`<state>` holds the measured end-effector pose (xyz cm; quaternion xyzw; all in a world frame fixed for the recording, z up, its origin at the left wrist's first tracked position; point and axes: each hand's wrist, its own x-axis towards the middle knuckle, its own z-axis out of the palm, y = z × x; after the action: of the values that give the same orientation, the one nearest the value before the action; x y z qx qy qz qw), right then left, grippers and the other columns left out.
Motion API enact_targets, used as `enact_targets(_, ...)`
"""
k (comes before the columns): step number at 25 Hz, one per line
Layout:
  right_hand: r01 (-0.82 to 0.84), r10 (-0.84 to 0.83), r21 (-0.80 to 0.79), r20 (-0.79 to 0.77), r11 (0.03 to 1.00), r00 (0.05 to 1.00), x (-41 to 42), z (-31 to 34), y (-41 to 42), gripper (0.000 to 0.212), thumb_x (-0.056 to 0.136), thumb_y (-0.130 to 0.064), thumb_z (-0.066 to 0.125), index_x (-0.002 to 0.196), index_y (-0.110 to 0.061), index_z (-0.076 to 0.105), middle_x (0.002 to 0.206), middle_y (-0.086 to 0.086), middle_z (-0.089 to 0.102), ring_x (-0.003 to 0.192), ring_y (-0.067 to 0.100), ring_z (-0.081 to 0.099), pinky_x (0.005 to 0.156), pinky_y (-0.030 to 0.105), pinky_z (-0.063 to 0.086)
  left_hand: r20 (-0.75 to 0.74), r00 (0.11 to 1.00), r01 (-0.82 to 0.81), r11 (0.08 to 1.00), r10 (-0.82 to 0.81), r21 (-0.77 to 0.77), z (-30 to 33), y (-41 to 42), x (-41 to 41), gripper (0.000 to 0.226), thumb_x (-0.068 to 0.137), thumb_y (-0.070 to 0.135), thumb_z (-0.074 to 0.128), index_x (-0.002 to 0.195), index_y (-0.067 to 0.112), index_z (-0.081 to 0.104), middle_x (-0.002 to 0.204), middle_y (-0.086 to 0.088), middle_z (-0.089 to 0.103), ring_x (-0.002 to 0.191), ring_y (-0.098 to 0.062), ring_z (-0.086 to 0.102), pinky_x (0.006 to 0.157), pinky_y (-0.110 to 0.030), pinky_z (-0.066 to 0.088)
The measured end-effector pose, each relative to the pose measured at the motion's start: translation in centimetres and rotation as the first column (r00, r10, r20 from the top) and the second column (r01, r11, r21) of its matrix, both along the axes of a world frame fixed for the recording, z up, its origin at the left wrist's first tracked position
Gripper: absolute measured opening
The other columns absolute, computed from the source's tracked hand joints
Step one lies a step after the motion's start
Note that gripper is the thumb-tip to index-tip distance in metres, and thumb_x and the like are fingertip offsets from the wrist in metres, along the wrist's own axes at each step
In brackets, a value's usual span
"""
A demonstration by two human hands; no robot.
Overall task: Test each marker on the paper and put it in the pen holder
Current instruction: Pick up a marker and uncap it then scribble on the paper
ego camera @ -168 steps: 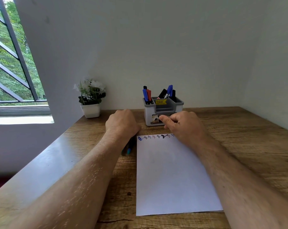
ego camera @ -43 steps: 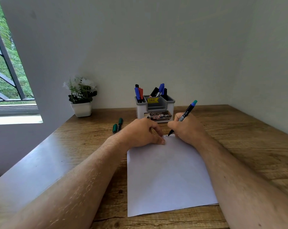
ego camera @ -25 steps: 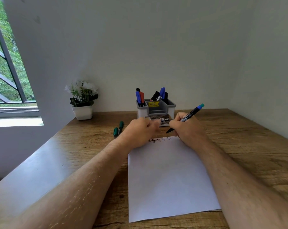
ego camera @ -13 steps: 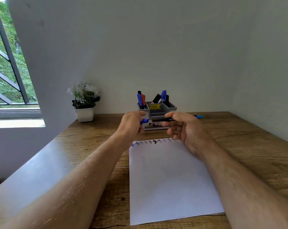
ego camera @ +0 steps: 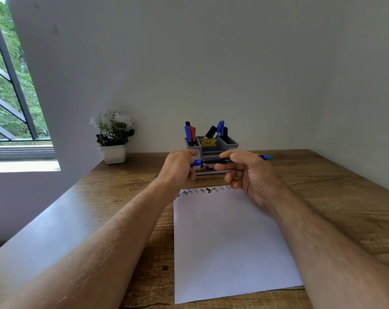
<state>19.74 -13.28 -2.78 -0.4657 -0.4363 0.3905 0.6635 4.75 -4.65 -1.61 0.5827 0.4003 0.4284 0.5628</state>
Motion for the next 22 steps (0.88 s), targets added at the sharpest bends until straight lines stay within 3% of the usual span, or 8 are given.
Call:
enact_targets(5,0.018,-0.018,0.002,-0.003,1.0,1.0,-0.3,0.2,0.1,0.004,0.096,-0.013,0.058,0.093,-0.013,0.061,0.093,0.02,0.076,0.049,0.021,0.064,0.039,0.021,0.045,0.106,0.993,0.05,0.999,-0.049,-0.007,0.6,-0.3,-0.4,0.031,0.098,-0.002,0.047,0.122,0.009,0.064,0.083,-0.009,0.056,0.065,-0.014,0.053,0.062,-0.027,0.058)
enact_targets(9,0.09,-0.092,0.035,0.051,0.995,0.994,-0.1,0.5,0.1,0.009,0.085,-0.011,0.072,0.094,-0.014,0.072,0.086,0.018,0.076,0.047,0.019,0.065,0.035,0.018,0.039,0.238,0.971,0.035,0.998,-0.019,-0.061,0.7,-0.2,-0.8,0.017,0.095,-0.001,0.059,0.109,0.009,0.061,0.093,-0.015,0.067,0.065,-0.015,0.063,0.061,-0.026,0.06)
enact_targets(15,-0.002,0.002,0.0,0.035,1.0,0.999,-0.1,0.4,0.0,0.027,0.097,-0.016,0.051,0.113,-0.015,0.072,0.099,0.012,0.077,0.058,0.02,0.07,0.037,0.019,0.04,0.376,0.927,0.045,0.998,-0.022,-0.053,0.3,0.3,-1.1,0.016,0.088,0.009,0.071,0.1,0.008,0.061,0.085,-0.015,0.074,0.065,-0.017,0.071,0.06,-0.024,0.061)
enact_targets(19,0.118,-0.118,0.015,0.233,0.993,0.965,-0.3,0.3,0.3,0.02,0.094,-0.008,0.061,0.111,-0.014,0.071,0.092,0.008,0.078,0.046,0.016,0.063,0.033,0.019,0.038,0.407,0.913,0.003,0.999,0.011,-0.033,0.1,0.8,-1.3,0.021,0.087,0.014,0.072,0.104,0.006,0.061,0.093,-0.018,0.075,0.071,-0.018,0.071,0.069,-0.029,0.061)
enact_targets(22,0.236,-0.251,0.089,0.436,0.968,0.864,-0.3,-0.1,0.7,0.013,0.089,-0.011,0.071,0.101,-0.014,0.074,0.071,-0.004,0.073,0.045,0.005,0.056,0.043,0.016,0.041,0.423,0.906,-0.002,0.999,0.017,-0.034,0.0,1.0,-1.3,0.016,0.089,0.014,0.07,0.1,0.007,0.06,0.093,-0.018,0.074,0.073,-0.02,0.071,0.071,-0.03,0.061)
